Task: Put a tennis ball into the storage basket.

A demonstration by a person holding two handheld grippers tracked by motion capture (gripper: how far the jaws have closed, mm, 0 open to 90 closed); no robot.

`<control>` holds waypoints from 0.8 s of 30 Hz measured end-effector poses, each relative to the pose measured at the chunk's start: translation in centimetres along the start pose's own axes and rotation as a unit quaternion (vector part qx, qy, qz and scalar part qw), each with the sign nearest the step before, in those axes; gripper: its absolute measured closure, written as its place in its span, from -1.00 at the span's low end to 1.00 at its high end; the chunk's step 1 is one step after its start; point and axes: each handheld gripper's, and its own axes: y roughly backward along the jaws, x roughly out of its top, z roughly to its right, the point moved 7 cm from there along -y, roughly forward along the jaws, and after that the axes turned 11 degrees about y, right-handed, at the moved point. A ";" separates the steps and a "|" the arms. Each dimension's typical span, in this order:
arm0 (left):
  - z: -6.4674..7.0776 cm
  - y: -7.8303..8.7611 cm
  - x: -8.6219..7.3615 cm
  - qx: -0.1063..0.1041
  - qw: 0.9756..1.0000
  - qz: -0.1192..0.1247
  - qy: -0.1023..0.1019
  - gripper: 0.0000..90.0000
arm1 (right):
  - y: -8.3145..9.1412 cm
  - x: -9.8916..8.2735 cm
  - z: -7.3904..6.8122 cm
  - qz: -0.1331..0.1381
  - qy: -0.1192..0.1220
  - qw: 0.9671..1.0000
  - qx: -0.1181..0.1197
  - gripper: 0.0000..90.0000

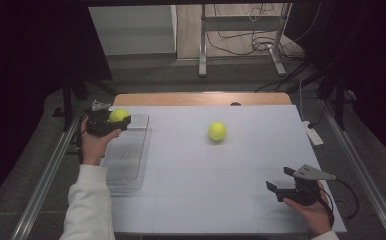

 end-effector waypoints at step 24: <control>-1.2 -1.8 -1.3 0.027 0.999 -0.043 -0.005 -0.40 | -0.1 0.0 0.0 -0.001 0.001 1.000 0.001 -0.73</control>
